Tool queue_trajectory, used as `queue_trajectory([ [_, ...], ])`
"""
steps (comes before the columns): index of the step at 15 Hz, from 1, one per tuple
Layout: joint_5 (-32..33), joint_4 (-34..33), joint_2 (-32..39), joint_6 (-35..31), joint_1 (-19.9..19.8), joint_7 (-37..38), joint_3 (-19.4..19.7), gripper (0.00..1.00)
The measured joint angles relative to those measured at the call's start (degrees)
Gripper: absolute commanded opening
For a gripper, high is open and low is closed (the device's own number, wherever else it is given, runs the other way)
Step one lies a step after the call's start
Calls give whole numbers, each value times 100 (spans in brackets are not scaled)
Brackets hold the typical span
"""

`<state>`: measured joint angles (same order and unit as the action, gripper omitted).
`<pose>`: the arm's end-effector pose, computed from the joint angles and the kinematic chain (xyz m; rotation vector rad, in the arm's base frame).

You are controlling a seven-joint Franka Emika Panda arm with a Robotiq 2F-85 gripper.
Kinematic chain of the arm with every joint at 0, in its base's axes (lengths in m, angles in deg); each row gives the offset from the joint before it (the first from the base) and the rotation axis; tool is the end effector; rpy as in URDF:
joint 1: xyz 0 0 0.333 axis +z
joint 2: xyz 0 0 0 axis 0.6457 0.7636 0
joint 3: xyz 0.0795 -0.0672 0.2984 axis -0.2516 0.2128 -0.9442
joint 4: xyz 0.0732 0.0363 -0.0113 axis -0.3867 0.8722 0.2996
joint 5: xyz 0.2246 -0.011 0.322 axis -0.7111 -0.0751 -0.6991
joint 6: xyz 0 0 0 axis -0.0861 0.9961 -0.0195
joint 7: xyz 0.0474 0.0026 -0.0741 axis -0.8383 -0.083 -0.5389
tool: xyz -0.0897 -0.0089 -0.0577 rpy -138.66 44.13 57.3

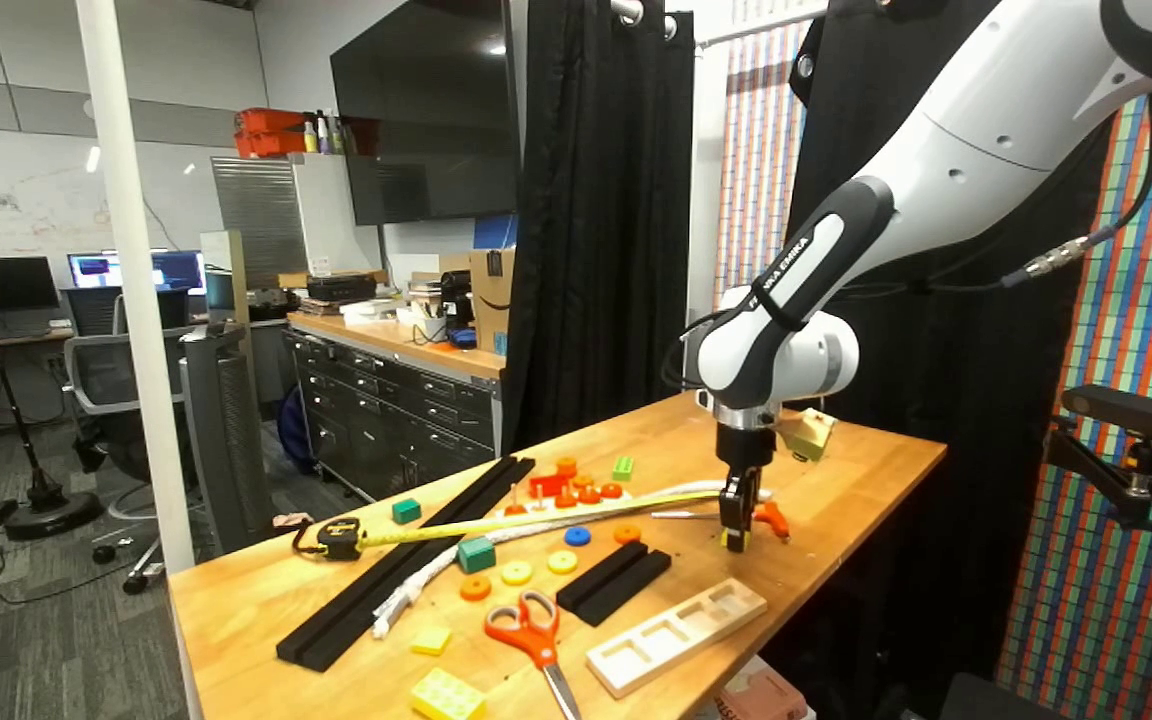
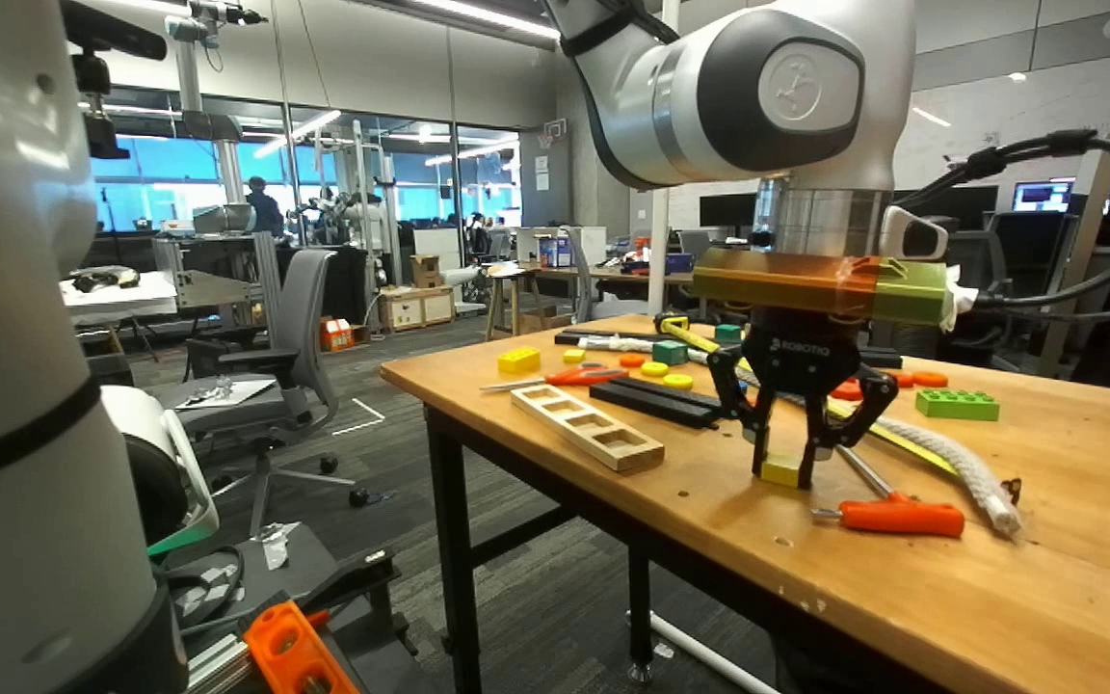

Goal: Pick up the yellow block on the right side of the table and put it on top of the green block on the left

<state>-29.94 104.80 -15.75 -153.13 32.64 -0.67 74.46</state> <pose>0.4637 -0.1392 0.2780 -3.0710 -0.4527 0.0155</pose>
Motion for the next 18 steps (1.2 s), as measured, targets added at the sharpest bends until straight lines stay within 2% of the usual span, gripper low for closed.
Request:
queue_trajectory([
  [1, 30, -1, -3, -10, -3, 25, -1, 20],
  [6, 226, -1, -14, -105, 11, 261, -140, 20],
  [14, 1252, -85, -224, -294, 280, 1324, -482, 20],
  [18, 1311, -305, -253, -290, 453, 1738, -663, 20],
])
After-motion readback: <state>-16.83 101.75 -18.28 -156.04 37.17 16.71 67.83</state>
